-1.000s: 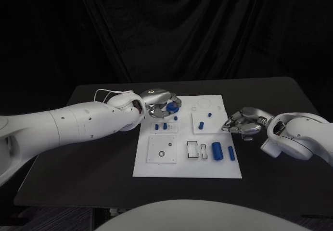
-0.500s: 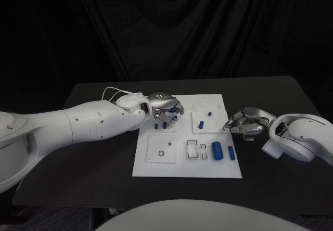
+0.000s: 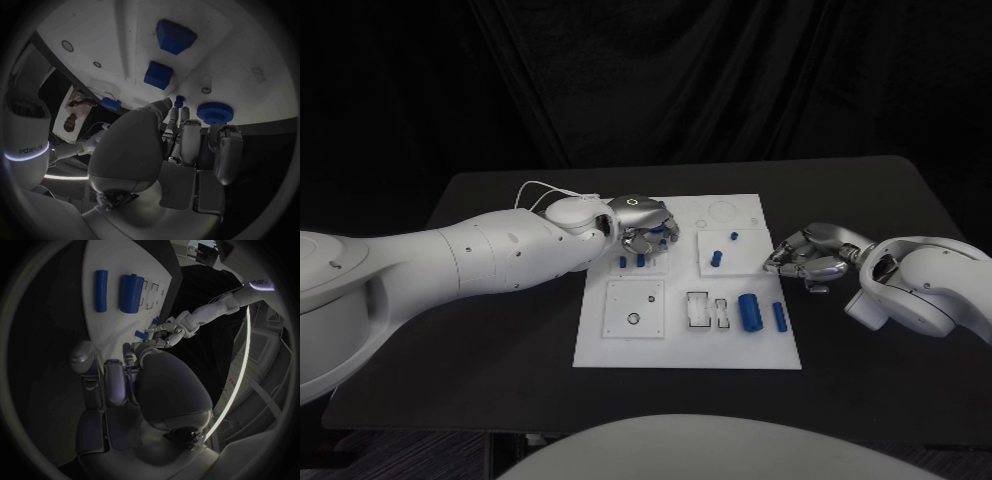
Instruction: Assemble the parts on the task board
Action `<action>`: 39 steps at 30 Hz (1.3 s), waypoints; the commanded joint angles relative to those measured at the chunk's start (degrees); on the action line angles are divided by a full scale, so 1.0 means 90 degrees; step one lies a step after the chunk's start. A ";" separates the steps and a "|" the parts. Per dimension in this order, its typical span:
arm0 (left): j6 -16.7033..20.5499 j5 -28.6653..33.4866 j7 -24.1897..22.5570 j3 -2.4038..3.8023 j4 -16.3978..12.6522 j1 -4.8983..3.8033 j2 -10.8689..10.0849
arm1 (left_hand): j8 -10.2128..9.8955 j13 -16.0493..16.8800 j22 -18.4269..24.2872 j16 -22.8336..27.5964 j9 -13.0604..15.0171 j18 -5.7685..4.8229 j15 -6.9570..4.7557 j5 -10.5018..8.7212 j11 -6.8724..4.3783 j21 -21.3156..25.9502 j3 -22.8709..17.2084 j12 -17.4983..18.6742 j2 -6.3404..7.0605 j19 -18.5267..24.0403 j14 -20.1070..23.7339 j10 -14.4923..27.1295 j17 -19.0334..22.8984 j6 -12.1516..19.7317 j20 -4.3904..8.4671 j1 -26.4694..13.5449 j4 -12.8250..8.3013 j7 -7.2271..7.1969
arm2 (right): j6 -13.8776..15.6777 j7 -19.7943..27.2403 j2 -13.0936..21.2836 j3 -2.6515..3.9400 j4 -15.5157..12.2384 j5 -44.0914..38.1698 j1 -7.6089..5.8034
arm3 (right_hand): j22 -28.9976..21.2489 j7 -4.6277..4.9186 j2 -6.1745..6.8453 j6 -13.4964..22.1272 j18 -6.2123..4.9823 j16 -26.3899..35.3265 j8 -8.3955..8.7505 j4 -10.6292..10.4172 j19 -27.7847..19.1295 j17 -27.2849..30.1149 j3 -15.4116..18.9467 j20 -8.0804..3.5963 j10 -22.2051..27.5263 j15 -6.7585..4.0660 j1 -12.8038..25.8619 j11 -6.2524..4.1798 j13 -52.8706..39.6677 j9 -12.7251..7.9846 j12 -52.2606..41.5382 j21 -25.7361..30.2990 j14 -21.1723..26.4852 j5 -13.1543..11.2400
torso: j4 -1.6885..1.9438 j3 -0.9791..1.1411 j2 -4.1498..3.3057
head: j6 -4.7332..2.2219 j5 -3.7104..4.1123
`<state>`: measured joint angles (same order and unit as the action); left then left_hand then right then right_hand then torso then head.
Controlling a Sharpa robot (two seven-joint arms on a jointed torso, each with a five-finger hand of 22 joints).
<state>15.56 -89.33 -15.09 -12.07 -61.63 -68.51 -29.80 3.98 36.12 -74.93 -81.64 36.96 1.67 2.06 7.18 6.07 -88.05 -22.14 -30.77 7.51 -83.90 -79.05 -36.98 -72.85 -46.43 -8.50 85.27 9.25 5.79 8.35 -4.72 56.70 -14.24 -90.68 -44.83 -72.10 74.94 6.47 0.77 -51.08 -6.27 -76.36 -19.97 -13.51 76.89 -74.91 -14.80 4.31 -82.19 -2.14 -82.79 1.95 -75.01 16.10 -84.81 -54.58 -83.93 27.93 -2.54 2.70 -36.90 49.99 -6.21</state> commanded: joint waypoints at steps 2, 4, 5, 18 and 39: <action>-0.0043 -0.0062 0.0055 -0.0001 0.0042 0.0027 0.0022 | 0.0038 -0.0027 -0.1476 -0.0016 -0.0024 -0.0036 -0.0027 0.0051 -0.0005 -0.0007 0.0025 0.0030 -0.0073 -0.0158 -0.0023 -0.0042 0.0023 -0.0083 0.0017 0.0006 -0.0030 -0.0005 | 0.0024 0.0008 -0.0004 0.0004 -0.0015 -0.0016 0.0014 | 0.0515 -0.0025 0.0065 -0.0018 -0.0074 -0.0015 -0.0044 0.0015 0.0041 -0.0287 -0.0022 -0.0010 -0.0003 0.0016 0.0007 -0.0015 -0.0856 0.0011 -0.0031 0.0009 -0.0095 0.0031 | -0.0002 -0.0003 0.0001 | 0.0001 0.0002; -0.0026 -0.0062 0.0061 -0.0001 0.0054 0.0029 0.0022 | 0.0044 -0.0045 -0.1476 -0.0016 -0.0037 -0.0036 -0.0032 0.0079 -0.0014 -0.0007 0.0019 0.0036 -0.0089 -0.0157 -0.0020 -0.0052 0.0030 -0.0121 0.0020 0.0026 -0.0049 0.0001 | 0.0009 -0.0003 -0.0005 0.0004 -0.0013 -0.0016 0.0013 | 0.0515 -0.0025 0.0065 -0.0018 -0.0074 -0.0015 -0.0044 0.0015 0.0041 -0.0287 -0.0022 -0.0010 -0.0003 0.0016 0.0007 -0.0015 -0.0856 0.0011 -0.0031 0.0009 -0.0095 0.0031 | -0.0013 -0.0004 -0.0003 | 0.0001 -0.0011; -0.0021 -0.0062 0.0064 -0.0001 0.0058 0.0030 0.0020 | 0.0044 -0.0045 -0.1476 -0.0016 -0.0037 -0.0036 -0.0032 0.0079 -0.0014 -0.0007 0.0019 0.0036 -0.0089 -0.0157 -0.0020 -0.0052 0.0030 -0.0121 0.0020 0.0026 -0.0049 0.0001 | 0.0001 -0.0011 -0.0004 0.0004 -0.0013 -0.0016 0.0013 | 0.0515 -0.0025 0.0065 -0.0018 -0.0074 -0.0015 -0.0044 0.0015 0.0041 -0.0287 -0.0022 -0.0010 -0.0003 0.0016 0.0007 -0.0015 -0.0856 0.0011 -0.0031 0.0009 -0.0095 0.0031 | -0.0018 -0.0006 -0.0005 | 0.0001 -0.0018; -0.0017 -0.0062 0.0068 -0.0001 0.0056 0.0032 -0.0020 | 0.0039 -0.0081 -0.1450 0.0012 -0.0069 -0.0016 -0.0044 0.0110 -0.0022 0.0021 0.0027 0.0051 -0.0086 -0.0090 0.0022 -0.0062 0.0096 -0.0160 0.0027 0.0049 -0.0084 0.0000 | -0.0068 -0.0073 0.0002 0.0004 -0.0011 -0.0016 0.0013 | 0.0514 -0.0026 0.0063 -0.0018 -0.0075 -0.0008 -0.0044 0.0014 0.0040 -0.0280 -0.0025 -0.0011 -0.0005 0.0016 0.0008 -0.0015 -0.0857 0.0011 -0.0032 0.0015 -0.0092 0.0036 | 0.0007 -0.0005 -0.0008 | 0.0001 0.0007; 0.0154 -0.0061 -0.0266 -0.0001 0.0013 0.0034 -0.0087 | 0.0375 -0.0388 -0.1674 -0.0045 -0.0085 -0.0186 -0.0372 0.0142 -0.0426 -0.0217 0.0066 -0.0117 -0.0445 -0.0678 -0.0125 -0.1383 0.0077 -0.1027 0.0151 0.0178 -0.0321 -0.0053 | -0.0110 -0.0119 -0.0009 0.0004 0.0012 -0.0016 0.0013 | 0.0511 -0.0025 0.0049 -0.0009 -0.0077 0.0005 -0.0044 0.0012 0.0037 -0.0267 -0.0043 -0.0013 0.0005 0.0015 0.0003 -0.0016 -0.0848 0.0010 -0.0025 0.0033 -0.0086 0.0053 | 0.0004 -0.0003 0.0002 | 0.0001 -0.0011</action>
<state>16.00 -89.65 -15.74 -12.05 -61.26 -68.39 -30.55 7.11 32.65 -74.92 -81.89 35.92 0.76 -0.86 8.14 2.26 -89.83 -21.52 -31.88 4.33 -83.97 -80.09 -49.17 -72.21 -55.39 -7.56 86.90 6.54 5.26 7.87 -4.95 56.62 -14.24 -90.57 -44.83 -72.10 74.92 6.47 0.77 -51.08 -6.27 -76.36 -20.18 -13.35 76.89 -74.91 -14.95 4.31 -82.19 -2.14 -82.79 1.95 -75.02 16.12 -84.81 -54.58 -83.93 28.18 -2.50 2.65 -36.94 49.99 -6.28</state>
